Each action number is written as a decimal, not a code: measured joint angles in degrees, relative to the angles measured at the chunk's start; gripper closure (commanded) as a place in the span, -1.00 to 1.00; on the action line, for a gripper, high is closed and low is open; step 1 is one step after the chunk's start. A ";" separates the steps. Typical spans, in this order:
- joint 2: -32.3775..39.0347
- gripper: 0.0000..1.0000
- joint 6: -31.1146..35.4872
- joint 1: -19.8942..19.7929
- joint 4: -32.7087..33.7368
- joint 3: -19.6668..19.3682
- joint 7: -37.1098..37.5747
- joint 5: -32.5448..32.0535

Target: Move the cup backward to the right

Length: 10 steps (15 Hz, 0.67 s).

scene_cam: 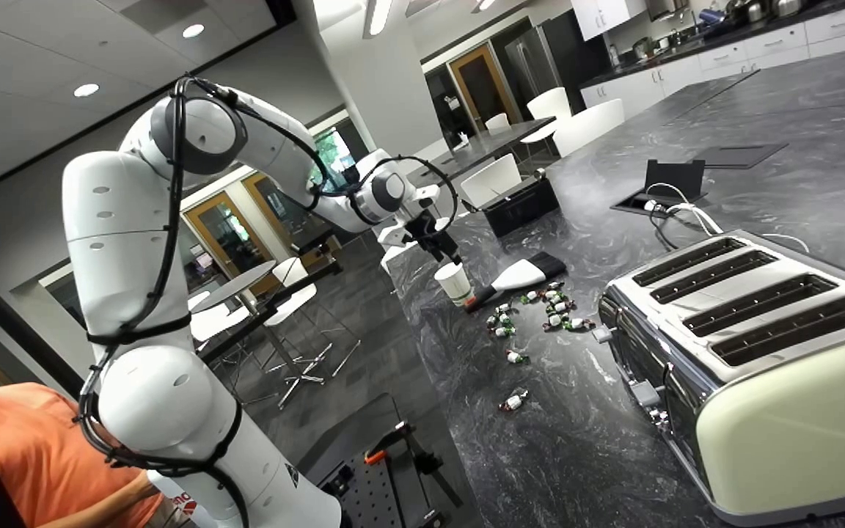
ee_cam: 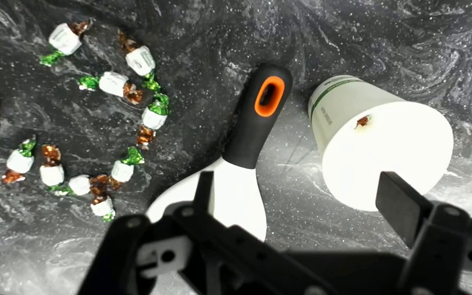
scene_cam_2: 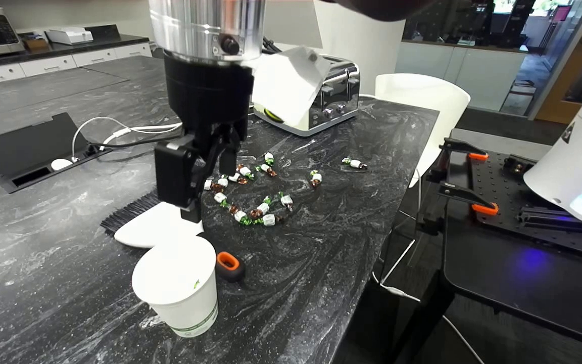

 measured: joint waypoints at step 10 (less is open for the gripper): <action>5.28 -1.00 -0.19 2.94 3.69 -1.89 -0.03 4.03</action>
